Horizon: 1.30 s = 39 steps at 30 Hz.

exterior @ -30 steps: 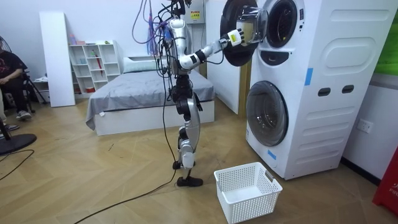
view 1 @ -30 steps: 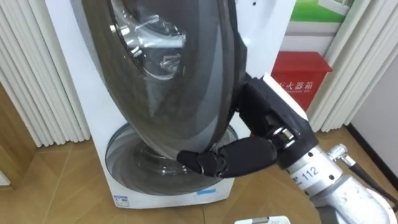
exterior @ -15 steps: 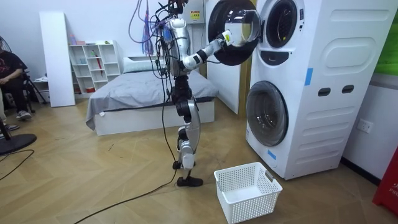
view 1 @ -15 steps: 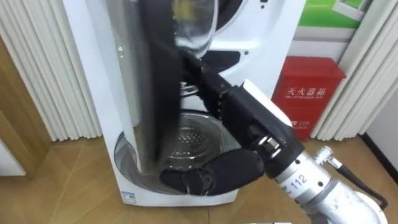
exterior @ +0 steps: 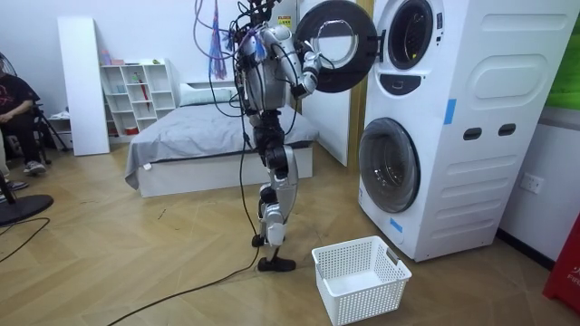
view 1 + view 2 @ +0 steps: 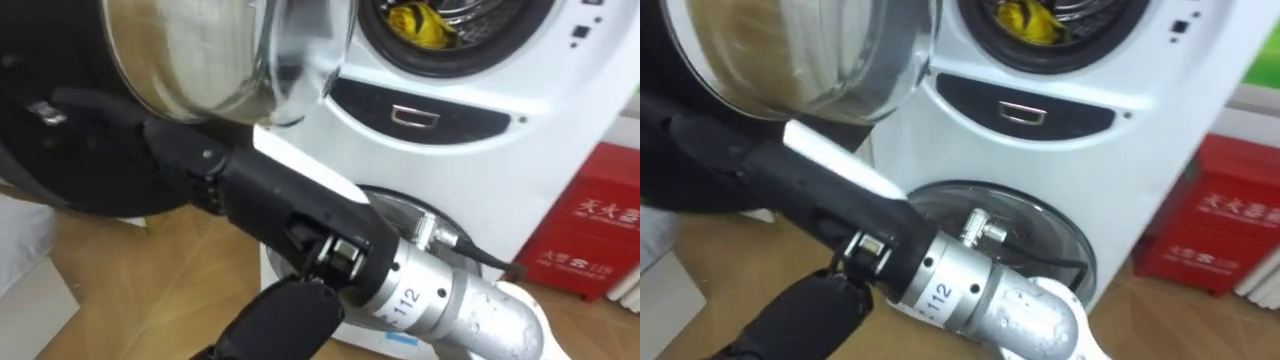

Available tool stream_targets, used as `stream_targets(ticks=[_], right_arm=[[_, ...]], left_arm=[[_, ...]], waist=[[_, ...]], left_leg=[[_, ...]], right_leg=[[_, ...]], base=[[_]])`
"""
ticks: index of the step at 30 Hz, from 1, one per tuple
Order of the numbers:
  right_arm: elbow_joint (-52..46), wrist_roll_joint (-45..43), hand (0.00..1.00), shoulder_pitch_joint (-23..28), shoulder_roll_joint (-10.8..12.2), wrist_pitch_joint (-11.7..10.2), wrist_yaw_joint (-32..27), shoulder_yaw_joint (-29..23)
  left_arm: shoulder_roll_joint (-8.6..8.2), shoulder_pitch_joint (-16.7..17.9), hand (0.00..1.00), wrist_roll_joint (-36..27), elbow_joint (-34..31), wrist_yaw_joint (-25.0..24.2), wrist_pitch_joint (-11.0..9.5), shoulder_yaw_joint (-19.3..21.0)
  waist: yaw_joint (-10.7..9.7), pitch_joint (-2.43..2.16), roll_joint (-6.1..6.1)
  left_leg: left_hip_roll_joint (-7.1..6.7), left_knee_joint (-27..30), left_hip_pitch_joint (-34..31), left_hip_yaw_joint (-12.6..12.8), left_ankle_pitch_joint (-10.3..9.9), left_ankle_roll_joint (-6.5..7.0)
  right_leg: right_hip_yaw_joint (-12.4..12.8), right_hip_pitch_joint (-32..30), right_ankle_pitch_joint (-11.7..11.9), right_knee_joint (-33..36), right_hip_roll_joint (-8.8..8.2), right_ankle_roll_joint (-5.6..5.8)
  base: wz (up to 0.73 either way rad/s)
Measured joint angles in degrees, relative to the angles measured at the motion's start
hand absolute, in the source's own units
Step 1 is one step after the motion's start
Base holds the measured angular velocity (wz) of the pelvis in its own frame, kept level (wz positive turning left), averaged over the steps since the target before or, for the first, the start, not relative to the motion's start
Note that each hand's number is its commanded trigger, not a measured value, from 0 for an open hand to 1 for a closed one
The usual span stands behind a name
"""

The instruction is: Pick clothes from washing machine

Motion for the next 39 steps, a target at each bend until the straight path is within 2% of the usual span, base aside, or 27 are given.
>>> stream_targets(ticks=[5,8,11,14,17,25,31,35,37,39], right_arm=[[0.11,-0.20,0.00,0.00,-0.18,-0.02,0.07,2.25],[0.71,-0.21,0.00,0.00,-0.41,-0.02,0.20,3.90],[2.55,-0.15,0.00,-0.52,-0.31,-0.01,0.15,4.02],[3.64,-0.22,0.00,-1.34,-0.16,-0.01,-0.65,4.01],[3.92,-0.32,0.00,-1.36,0.08,-0.01,-0.91,3.99],[4.05,-1.91,0.00,-1.39,0.14,-0.01,-1.40,3.82],[4.02,-4.60,0.00,-1.14,-0.45,-0.02,-1.80,2.31],[4.13,-7.66,0.00,-0.70,-4.26,-0.05,-1.77,-0.16],[4.14,-9.27,0.00,0.78,-5.35,-0.05,-1.91,-1.86],[4.79,-10.94,0.00,3.06,-7.89,-0.15,-2.01,-5.14]], left_arm=[[0.06,-0.74,0.00,-0.05,0.03,1.84,-0.04,1.06],[0.07,-1.57,0.00,-0.13,0.04,2.13,-0.06,1.06],[0.07,-2.12,0.00,-1.24,0.06,2.21,-0.05,1.05],[0.07,-2.14,0.00,-2.32,0.06,2.24,-0.02,1.04],[0.06,-1.91,0.00,-2.30,0.18,2.29,0.01,1.08],[-0.28,-1.50,0.00,-3.83,0.56,3.40,0.00,1.67],[-0.37,-1.44,0.00,-4.51,2.39,4.47,0.01,3.09],[-0.32,-1.30,0.00,-4.46,2.21,4.30,0.02,3.90],[-0.25,-1.06,0.00,-4.44,2.09,4.31,0.03,5.11],[-0.04,-0.88,0.00,-4.58,2.32,4.31,0.00,6.51]], waist=[[0.28,0.34,-0.10],[1.25,0.36,-0.13],[2.08,0.43,-0.14],[2.70,0.70,-0.10],[2.94,0.72,-0.09],[2.70,0.71,-0.09],[0.63,0.83,0.13],[-1.06,0.93,0.42],[-2.02,0.75,0.20],[-3.76,0.55,-0.06]], left_leg=[[-0.17,-0.42,0.06,0.32,0.00,0.01],[-0.30,-0.45,0.04,0.33,-0.01,0.01],[-0.35,-0.49,-0.01,0.27,-0.01,0.02],[-0.35,-0.50,-0.13,0.27,-0.02,0.03],[-0.39,-0.49,-0.29,0.14,-0.03,0.05],[-0.39,-0.37,-0.12,0.29,-0.03,0.05],[-0.34,-0.15,-0.32,0.31,-0.13,0.19],[-0.28,-0.23,-0.35,1.08,-0.22,0.35],[-0.29,-0.25,-0.33,1.20,-0.22,0.35],[-0.32,-0.11,0.01,1.47,-0.23,0.37]], right_leg=[[0.18,-0.18,-0.12,-0.01,-0.23,0.21],[0.21,-0.18,-0.22,-0.07,-0.36,0.36],[0.15,-0.18,-0.27,-0.10,-0.40,0.44],[0.15,-0.24,-0.34,-0.14,-0.40,0.44],[0.06,-0.33,-0.44,-0.15,-0.40,0.47],[0.14,-0.45,-0.44,-0.08,-0.43,0.48],[-0.18,-0.16,-0.44,0.02,-0.46,0.48],[-0.15,-0.28,-0.44,0.22,-0.51,0.48],[-0.04,-0.28,-0.44,0.18,-0.50,0.49],[-0.03,-0.06,-0.42,0.23,-0.58,0.51]], base=[[-0.04],[0.00],[0.03],[0.01],[0.03],[0.00],[0.03],[0.00],[0.00],[0.00]])
